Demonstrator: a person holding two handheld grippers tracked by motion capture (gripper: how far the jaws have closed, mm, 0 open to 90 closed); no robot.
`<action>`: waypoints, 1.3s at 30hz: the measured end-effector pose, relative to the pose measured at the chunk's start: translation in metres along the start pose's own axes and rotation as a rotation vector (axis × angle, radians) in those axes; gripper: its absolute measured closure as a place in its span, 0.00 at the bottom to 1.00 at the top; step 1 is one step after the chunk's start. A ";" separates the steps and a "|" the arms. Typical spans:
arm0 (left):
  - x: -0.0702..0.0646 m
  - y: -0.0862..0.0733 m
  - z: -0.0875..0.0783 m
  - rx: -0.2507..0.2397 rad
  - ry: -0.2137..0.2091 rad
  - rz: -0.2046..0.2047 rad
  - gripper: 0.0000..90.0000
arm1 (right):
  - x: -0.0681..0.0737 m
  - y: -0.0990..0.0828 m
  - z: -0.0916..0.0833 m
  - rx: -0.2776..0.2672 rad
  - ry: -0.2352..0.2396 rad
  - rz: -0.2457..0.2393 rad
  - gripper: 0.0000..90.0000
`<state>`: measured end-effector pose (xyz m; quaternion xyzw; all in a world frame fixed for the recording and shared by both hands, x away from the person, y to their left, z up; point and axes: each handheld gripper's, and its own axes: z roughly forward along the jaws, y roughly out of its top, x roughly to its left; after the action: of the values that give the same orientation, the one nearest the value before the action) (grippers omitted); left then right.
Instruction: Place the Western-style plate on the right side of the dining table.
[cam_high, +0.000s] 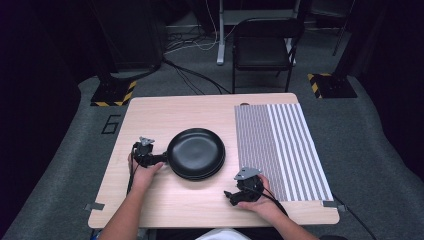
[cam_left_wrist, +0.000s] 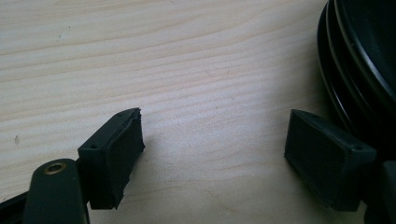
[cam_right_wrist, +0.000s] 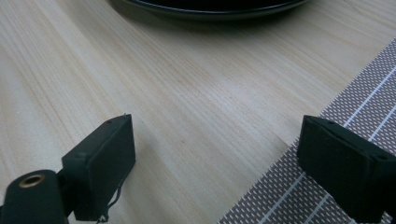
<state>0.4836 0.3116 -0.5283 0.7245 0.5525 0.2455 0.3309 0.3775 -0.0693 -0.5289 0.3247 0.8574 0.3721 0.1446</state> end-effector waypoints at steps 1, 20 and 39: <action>0.000 0.000 0.000 0.000 0.000 0.000 0.22 | 0.000 0.000 0.000 0.001 0.003 -0.002 0.11; 0.000 0.000 0.000 0.001 -0.004 0.001 0.22 | -0.001 -0.001 -0.002 -0.016 -0.021 0.021 0.20; 0.000 0.002 -0.006 -0.049 -0.021 -0.043 0.52 | 0.003 -0.002 -0.005 -0.037 -0.059 0.042 0.40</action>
<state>0.4806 0.3124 -0.5224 0.7065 0.5584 0.2444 0.3596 0.3715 -0.0712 -0.5268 0.3509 0.8386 0.3814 0.1678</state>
